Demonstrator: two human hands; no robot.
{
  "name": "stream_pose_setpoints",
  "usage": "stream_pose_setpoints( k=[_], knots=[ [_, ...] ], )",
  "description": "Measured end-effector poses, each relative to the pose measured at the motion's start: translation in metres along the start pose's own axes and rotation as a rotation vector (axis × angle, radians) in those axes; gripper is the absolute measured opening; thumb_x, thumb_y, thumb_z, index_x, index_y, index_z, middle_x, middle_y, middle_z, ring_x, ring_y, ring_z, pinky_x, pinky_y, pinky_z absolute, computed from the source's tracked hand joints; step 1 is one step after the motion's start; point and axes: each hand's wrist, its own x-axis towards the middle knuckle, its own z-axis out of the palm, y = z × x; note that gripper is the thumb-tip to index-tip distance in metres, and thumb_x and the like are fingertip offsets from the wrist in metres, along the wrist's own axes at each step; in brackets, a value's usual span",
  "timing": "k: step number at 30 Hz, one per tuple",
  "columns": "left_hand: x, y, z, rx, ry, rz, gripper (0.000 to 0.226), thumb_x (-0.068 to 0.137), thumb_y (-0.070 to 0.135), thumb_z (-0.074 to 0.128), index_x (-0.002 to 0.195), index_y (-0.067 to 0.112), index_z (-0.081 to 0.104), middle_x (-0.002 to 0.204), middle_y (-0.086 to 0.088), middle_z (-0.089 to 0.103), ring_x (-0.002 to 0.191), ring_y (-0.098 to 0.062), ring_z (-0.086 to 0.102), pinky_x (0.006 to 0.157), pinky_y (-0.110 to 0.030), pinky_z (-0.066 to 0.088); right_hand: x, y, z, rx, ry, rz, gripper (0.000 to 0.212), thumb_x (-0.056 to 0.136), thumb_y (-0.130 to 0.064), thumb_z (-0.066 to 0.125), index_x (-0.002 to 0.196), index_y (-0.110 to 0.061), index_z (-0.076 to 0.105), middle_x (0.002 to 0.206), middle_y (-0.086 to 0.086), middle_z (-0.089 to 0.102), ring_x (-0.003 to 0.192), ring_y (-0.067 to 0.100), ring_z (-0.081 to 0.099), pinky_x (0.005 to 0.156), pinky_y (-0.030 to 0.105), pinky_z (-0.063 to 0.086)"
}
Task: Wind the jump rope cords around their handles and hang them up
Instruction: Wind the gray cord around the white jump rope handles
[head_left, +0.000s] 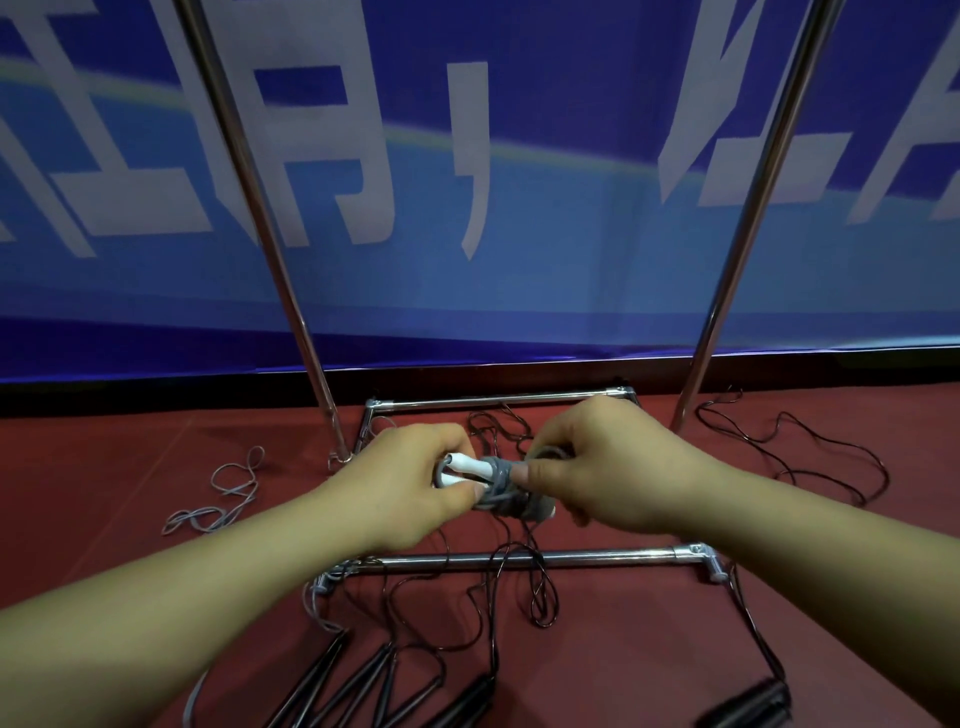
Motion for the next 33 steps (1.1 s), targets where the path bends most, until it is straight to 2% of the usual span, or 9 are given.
stream_pose_setpoints(
  k=[2,7,12,15,18,22,25,30,33],
  knots=[
    [-0.003,0.003,-0.001,0.037,-0.071,0.035,0.010,0.090,0.031,0.068,0.092,0.022,0.064,0.064,0.010,0.056,0.053,-0.004,0.045,0.053,-0.020,0.035,-0.002,0.001,-0.001,0.071,0.017,0.017,0.025,0.091,-0.037,0.068,0.075,-0.019,0.075,0.053,-0.003,0.065,0.045,0.002,0.055,0.047,0.014,0.040],
    [-0.010,0.015,-0.007,0.047,-0.220,0.143,0.006,0.093,0.033,0.067,0.096,0.028,0.065,0.067,0.009,0.055,0.058,-0.002,0.048,0.055,-0.016,0.035,-0.005,0.001,-0.002,0.354,0.049,0.151,0.027,0.093,-0.029,0.069,0.078,-0.006,0.071,0.056,0.007,0.065,0.050,0.012,0.061,0.053,0.024,0.052],
    [-0.016,0.025,-0.014,-0.028,-0.359,0.225,0.005,0.095,0.030,0.066,0.094,0.027,0.062,0.082,-0.004,0.062,0.073,-0.020,0.055,0.070,-0.042,0.048,-0.008,-0.002,-0.002,0.577,-0.027,0.250,0.030,0.093,-0.022,0.069,0.068,-0.006,0.064,0.053,0.004,0.060,0.049,0.014,0.058,0.050,0.025,0.048],
    [-0.018,0.030,-0.015,-0.138,-0.390,0.269,0.003,0.095,0.023,0.066,0.096,0.024,0.064,0.086,-0.006,0.064,0.080,-0.028,0.058,0.075,-0.047,0.050,-0.008,-0.001,-0.002,0.601,-0.049,0.269,0.028,0.092,-0.021,0.070,0.071,-0.002,0.066,0.054,0.007,0.057,0.045,0.014,0.052,0.048,0.024,0.046],
    [-0.018,0.028,-0.017,-0.259,-0.331,0.274,0.004,0.095,0.019,0.065,0.098,0.021,0.066,0.083,-0.006,0.062,0.073,-0.023,0.054,0.072,-0.044,0.047,-0.006,0.002,-0.003,0.650,-0.055,0.295,0.028,0.091,-0.022,0.070,0.070,-0.004,0.065,0.054,0.006,0.055,0.046,0.014,0.049,0.047,0.024,0.043],
    [-0.017,0.025,-0.015,-0.339,-0.240,0.292,0.008,0.091,0.022,0.063,0.096,0.026,0.066,0.090,-0.011,0.061,0.084,-0.032,0.054,0.076,-0.046,0.046,-0.005,0.001,0.002,0.682,-0.084,0.295,0.022,0.092,-0.025,0.068,0.076,-0.009,0.067,0.060,0.007,0.056,0.049,0.016,0.049,0.050,0.024,0.040],
    [-0.015,0.022,-0.010,-0.384,-0.092,0.257,0.015,0.088,0.015,0.066,0.094,0.029,0.067,0.085,0.004,0.065,0.079,-0.017,0.057,0.073,-0.030,0.048,-0.002,-0.001,0.009,0.859,-0.071,0.338,0.020,0.095,-0.020,0.064,0.077,-0.011,0.066,0.066,0.009,0.058,0.054,0.019,0.052,0.055,0.028,0.044],
    [-0.009,0.029,-0.009,-0.645,0.277,-0.047,0.026,0.082,0.006,0.079,0.095,0.017,0.060,0.066,-0.003,0.068,0.058,-0.019,0.064,0.057,-0.031,0.056,0.003,-0.004,0.013,1.076,0.121,0.348,0.025,0.098,-0.019,0.059,0.075,-0.010,0.061,0.060,0.009,0.056,0.048,0.019,0.051,0.052,0.029,0.044],
    [-0.009,0.038,-0.004,-0.758,0.294,-0.208,0.016,0.090,0.020,0.072,0.094,0.005,0.068,0.078,-0.015,0.073,0.063,-0.021,0.070,0.061,-0.030,0.061,0.007,-0.006,0.018,1.130,0.264,0.360,0.021,0.096,-0.021,0.063,0.088,-0.002,0.065,0.068,0.016,0.058,0.057,0.025,0.053,0.058,0.036,0.046]
  ],
)
